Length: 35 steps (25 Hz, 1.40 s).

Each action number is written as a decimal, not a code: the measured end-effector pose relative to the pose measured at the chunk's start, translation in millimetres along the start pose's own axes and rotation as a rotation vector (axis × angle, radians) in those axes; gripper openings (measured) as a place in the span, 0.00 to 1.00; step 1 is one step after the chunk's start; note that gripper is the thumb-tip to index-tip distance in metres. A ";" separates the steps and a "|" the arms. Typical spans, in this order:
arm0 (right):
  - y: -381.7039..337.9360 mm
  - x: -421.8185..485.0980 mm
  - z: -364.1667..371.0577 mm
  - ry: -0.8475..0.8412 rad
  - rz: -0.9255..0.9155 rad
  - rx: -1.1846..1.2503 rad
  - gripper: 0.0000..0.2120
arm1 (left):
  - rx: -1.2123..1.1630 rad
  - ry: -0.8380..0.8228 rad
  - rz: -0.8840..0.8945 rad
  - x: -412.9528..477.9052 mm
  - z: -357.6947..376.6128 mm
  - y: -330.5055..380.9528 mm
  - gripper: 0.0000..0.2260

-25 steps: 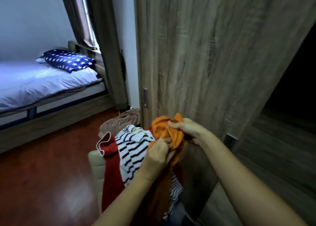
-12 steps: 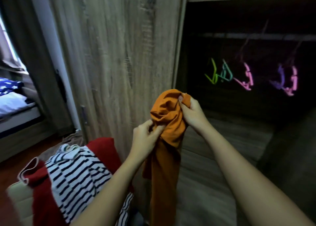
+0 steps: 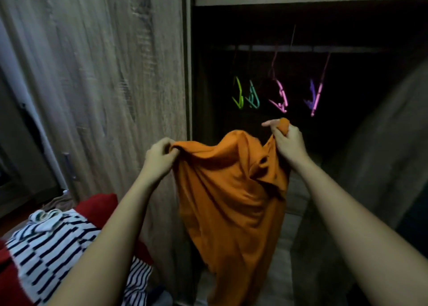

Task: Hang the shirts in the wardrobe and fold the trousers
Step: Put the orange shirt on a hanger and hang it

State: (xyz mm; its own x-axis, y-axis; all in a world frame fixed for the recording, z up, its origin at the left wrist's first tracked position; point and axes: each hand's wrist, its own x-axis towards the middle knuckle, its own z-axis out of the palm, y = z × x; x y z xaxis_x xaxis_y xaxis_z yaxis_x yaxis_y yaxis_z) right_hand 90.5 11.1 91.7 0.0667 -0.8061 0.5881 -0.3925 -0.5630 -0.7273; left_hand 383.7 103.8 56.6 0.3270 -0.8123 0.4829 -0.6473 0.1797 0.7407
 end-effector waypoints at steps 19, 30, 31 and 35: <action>66.4 4.5 -101.5 -0.026 0.391 -0.211 0.29 | -0.391 -0.401 -0.323 20.8 19.8 65.8 0.09; 16.5 -65.8 2.7 -0.540 0.220 -0.173 0.11 | -0.550 -0.442 -0.369 11.5 110.0 122.5 0.10; 15.3 -63.8 7.0 -0.511 0.219 -0.192 0.07 | -0.460 -0.452 -0.287 16.1 105.8 119.4 0.12; -0.3 -46.3 14.6 -0.424 0.461 0.155 0.11 | -0.048 -0.366 0.020 26.7 82.7 94.3 0.05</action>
State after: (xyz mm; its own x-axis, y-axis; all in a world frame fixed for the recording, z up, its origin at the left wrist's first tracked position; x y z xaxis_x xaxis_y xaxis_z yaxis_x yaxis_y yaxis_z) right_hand 100.9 45.9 59.6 0.2924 -0.9556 0.0352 -0.3325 -0.1361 -0.9332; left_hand 274.5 53.1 100.8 0.0411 -0.9514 0.3052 -0.6156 0.2165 0.7578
